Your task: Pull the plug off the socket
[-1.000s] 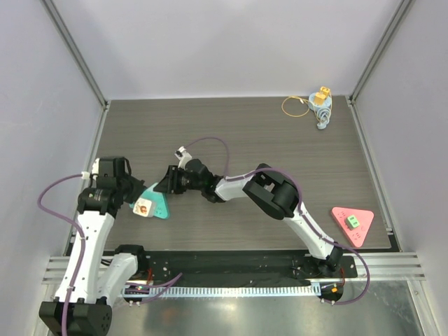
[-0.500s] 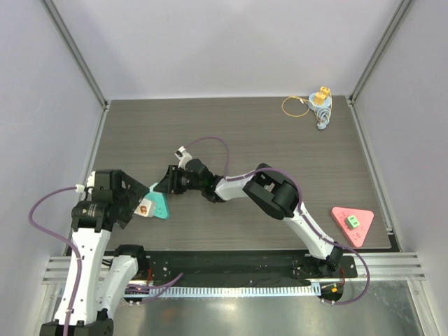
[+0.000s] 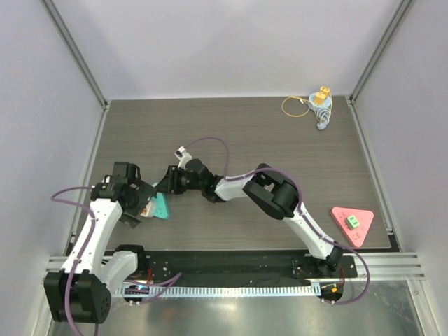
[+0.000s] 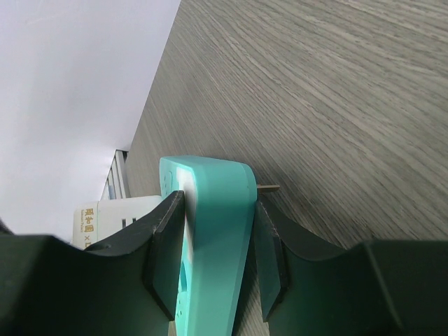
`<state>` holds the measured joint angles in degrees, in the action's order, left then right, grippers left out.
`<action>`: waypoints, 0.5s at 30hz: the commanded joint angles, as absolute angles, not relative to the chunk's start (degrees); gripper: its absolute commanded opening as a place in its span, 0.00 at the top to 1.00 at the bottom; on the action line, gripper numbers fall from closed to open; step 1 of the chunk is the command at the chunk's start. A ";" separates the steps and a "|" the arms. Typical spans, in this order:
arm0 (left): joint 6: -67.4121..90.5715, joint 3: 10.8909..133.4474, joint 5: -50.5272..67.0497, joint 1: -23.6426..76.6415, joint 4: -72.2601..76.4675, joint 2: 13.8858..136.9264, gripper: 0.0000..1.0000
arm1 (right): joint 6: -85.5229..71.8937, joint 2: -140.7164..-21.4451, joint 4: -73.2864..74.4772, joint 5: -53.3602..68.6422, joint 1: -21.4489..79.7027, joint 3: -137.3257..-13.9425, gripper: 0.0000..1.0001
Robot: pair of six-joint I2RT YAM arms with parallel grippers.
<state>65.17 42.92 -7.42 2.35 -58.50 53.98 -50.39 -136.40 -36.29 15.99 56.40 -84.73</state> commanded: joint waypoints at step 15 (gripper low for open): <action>64.25 37.79 -5.72 1.93 -46.13 51.16 1.00 | -43.07 -136.14 -31.90 12.83 56.25 -82.97 0.99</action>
